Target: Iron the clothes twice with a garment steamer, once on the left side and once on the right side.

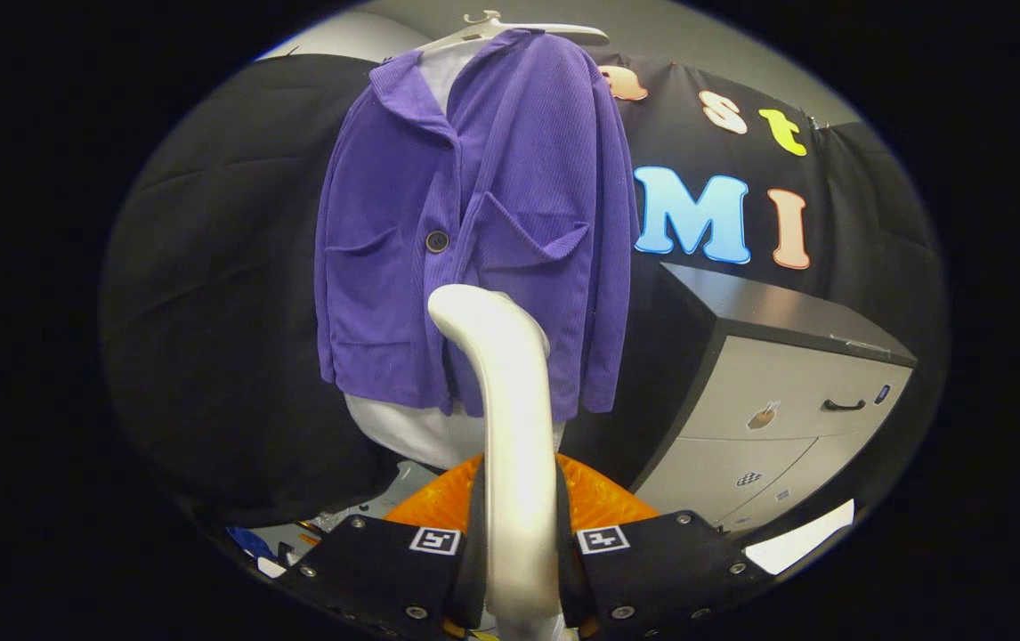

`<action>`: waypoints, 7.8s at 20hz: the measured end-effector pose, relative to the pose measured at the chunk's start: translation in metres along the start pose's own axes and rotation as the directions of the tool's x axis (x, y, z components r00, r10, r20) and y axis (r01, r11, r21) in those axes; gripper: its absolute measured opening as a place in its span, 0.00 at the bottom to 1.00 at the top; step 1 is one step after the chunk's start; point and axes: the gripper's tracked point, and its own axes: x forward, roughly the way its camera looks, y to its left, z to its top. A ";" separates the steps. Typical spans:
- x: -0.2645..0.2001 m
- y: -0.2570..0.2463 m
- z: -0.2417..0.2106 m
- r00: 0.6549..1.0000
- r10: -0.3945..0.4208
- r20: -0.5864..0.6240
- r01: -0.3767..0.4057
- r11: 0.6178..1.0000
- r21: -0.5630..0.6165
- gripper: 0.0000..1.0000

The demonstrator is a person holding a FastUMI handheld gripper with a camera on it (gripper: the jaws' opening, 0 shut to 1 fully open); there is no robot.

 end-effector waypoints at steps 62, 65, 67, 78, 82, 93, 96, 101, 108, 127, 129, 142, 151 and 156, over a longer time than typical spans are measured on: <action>-0.031 0.122 0.285 0.885 0.106 0.454 -0.062 0.992 -0.112 0.33; -0.021 0.119 0.259 0.905 0.111 0.412 -0.061 0.989 -0.131 0.33; -0.015 0.116 0.237 0.919 0.108 0.378 -0.062 0.989 -0.130 0.33; 0.016 0.126 0.135 0.968 0.129 0.215 -0.100 0.984 -0.145 0.34; 0.018 0.128 0.105 0.977 0.124 0.173 -0.096 0.983 -0.159 0.34; 0.033 0.136 0.017 0.992 0.126 0.002 -0.124 0.979 -0.165 0.34; 0.036 0.135 -0.005 0.991 0.127 -0.038 -0.132 0.976 -0.172 0.34; 0.040 0.128 -0.043 0.986 0.122 -0.112 -0.141 0.974 -0.178 0.34; 0.031 0.109 -0.082 0.977 0.110 -0.184 -0.138 0.979 -0.149 0.34; -0.139 -0.045 0.044 0.978 0.014 0.207 -0.029 0.997 0.071 0.33; -0.162 -0.069 0.050 0.971 -0.010 0.237 -0.009 0.997 0.079 0.34; -0.251 -0.185 0.030 0.934 -0.175 0.312 0.109 0.970 0.218 0.34; -0.282 -0.211 -0.006 0.933 -0.216 0.287 0.141 0.955 0.262 0.34; -0.287 -0.212 -0.018 0.933 -0.228 0.280 0.146 0.947 0.285 0.34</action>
